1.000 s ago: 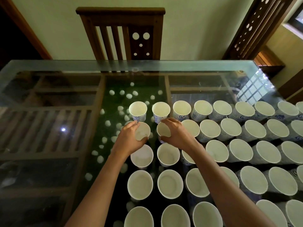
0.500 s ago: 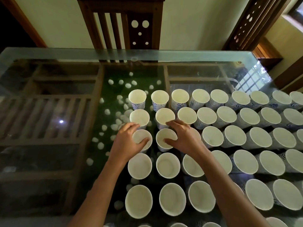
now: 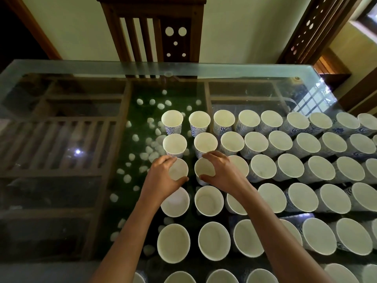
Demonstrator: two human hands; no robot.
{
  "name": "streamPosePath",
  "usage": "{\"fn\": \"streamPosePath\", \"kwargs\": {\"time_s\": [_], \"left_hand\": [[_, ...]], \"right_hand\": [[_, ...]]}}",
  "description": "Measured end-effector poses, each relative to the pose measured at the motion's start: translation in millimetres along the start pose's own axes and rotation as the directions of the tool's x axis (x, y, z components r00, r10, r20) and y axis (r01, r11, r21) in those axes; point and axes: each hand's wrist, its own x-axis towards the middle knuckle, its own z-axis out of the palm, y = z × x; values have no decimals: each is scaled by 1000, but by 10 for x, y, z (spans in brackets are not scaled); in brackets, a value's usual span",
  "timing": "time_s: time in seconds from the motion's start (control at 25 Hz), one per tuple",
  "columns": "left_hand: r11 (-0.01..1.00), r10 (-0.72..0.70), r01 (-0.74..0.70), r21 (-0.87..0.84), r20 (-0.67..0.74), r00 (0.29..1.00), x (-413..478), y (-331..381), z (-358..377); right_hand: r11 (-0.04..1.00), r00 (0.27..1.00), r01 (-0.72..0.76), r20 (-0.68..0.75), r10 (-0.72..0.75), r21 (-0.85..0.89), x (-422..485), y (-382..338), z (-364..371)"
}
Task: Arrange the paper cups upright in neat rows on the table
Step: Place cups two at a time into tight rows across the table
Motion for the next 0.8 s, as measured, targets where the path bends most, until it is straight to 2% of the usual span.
{"fn": "streamPosePath", "kwargs": {"time_s": [0.24,0.56,0.8], "left_hand": [[1000,-12,12,6,0,1000,-3,-38,13],[1000,-13,13,1,-83,996,372,18,-30],[998,-2,1,60,24,1000,773,20,7]], "right_hand": [[1000,999,-7,-32,8,17,34,-20,-15],[997,991,-56,-117,62,53,345,56,-29],[998,996,-70,-54,70,-8,614,106,-89]]}}
